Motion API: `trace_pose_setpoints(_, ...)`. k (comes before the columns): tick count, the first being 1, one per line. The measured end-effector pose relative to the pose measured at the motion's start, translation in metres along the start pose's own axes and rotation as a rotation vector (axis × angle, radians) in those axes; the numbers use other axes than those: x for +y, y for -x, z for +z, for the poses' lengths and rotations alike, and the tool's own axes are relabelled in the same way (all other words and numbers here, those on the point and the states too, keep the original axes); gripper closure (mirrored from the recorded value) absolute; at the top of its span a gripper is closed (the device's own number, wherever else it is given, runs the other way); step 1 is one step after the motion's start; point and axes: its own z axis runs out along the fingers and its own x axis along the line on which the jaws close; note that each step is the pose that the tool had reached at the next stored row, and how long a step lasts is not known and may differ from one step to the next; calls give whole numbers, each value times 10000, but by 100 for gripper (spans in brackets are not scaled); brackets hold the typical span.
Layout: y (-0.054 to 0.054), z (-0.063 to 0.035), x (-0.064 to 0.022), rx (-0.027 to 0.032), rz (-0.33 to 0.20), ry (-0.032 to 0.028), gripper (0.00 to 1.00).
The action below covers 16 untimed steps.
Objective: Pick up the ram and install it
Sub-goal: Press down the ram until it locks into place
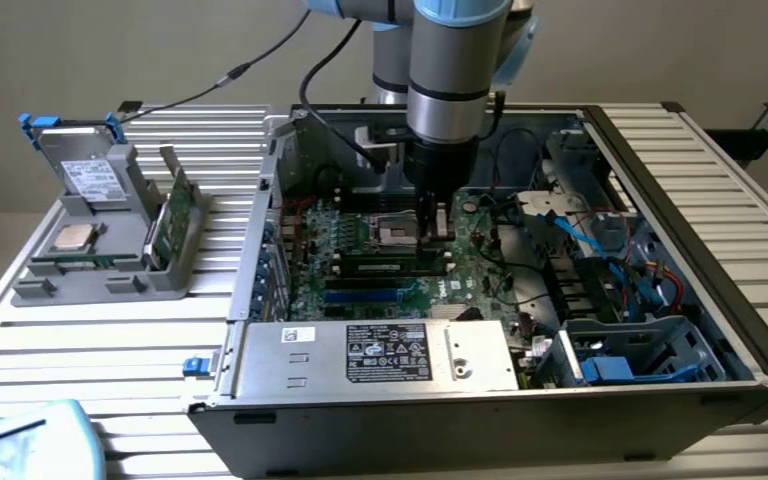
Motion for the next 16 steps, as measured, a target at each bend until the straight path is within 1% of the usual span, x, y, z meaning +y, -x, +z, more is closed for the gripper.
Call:
trace_pose_setpoints(3, 1, 17, 0, -2, 0, 0, 89)
trace_pose_setpoints(10, 2, 18, 0, -6, 1, 0, 89)
trace_pose_setpoints(12, 1, -4, 0, -17, 2, -4, 89)
trace_pose_setpoints(14, -4, -48, 1, -5, 1, 0, 89)
trace_pose_setpoints(16, -4, -62, 7, -7, 1, -1, 89)
